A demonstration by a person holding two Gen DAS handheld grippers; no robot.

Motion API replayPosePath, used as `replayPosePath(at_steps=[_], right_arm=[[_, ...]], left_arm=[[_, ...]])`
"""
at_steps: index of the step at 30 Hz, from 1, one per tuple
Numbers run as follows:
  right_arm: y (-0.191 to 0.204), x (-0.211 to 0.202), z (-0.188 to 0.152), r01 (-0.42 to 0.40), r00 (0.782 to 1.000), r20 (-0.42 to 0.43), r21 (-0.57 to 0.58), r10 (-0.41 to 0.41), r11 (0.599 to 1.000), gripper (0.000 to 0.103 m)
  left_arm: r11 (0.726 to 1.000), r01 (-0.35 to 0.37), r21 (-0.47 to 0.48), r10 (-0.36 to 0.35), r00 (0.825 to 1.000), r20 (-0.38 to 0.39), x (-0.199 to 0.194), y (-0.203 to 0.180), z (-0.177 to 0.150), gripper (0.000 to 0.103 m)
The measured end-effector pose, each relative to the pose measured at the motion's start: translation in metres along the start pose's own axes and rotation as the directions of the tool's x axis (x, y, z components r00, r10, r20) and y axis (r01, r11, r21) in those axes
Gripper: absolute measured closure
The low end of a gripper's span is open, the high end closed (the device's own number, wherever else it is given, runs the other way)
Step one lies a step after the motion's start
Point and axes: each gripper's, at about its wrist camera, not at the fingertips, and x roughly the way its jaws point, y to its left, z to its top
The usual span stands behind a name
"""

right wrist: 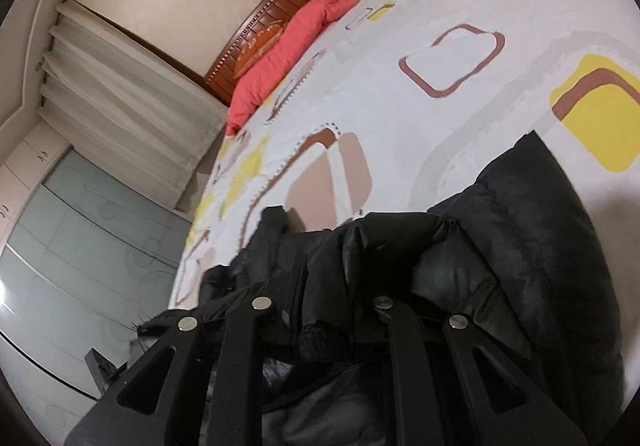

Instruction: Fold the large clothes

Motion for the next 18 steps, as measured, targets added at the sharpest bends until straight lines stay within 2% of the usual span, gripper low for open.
replayPosePath(at_steps=[3, 5, 6, 8, 10, 13, 16, 18], right_arm=[[0.004, 0.000, -0.001, 0.018, 1.000, 0.008, -0.019, -0.018, 1.000, 0.085], [0.006, -0.004, -0.001, 0.013, 1.000, 0.007, -0.018, -0.013, 1.000, 0.077], [0.008, -0.008, -0.001, -0.001, 1.000, 0.008, -0.014, 0.001, 1.000, 0.072], [0.012, -0.014, 0.002, -0.036, 0.999, 0.017, -0.010, 0.036, 0.999, 0.044], [0.019, -0.020, 0.003, -0.034, 0.998, 0.043, -0.028, 0.035, 0.999, 0.032], [0.032, -0.033, 0.003, -0.025, 0.997, 0.068, -0.062, 0.029, 0.998, 0.032], [0.039, -0.043, 0.000, -0.033, 0.996, 0.077, -0.069, 0.039, 0.997, 0.032], [0.042, -0.047, -0.006, -0.026, 0.997, 0.076, -0.081, 0.032, 0.996, 0.032]], left_arm=[[1.000, -0.007, 0.009, 0.007, 1.000, -0.007, 0.002, -0.003, 0.002, 0.091], [1.000, 0.007, 0.004, -0.007, 1.000, -0.008, -0.004, -0.004, 0.005, 0.088], [1.000, 0.016, 0.003, -0.016, 1.000, -0.010, -0.007, -0.005, 0.006, 0.083], [0.999, 0.049, -0.001, -0.049, 0.999, -0.006, -0.015, -0.008, 0.008, 0.073], [0.997, 0.075, -0.017, -0.075, 0.997, 0.000, -0.023, -0.012, 0.010, 0.056], [0.992, 0.108, -0.058, -0.107, 0.994, 0.035, -0.042, -0.017, 0.014, 0.036], [0.989, 0.123, -0.077, -0.117, 0.989, 0.087, -0.061, -0.020, 0.018, 0.028], [0.991, 0.116, -0.070, -0.109, 0.988, 0.107, -0.070, -0.022, 0.018, 0.028]])
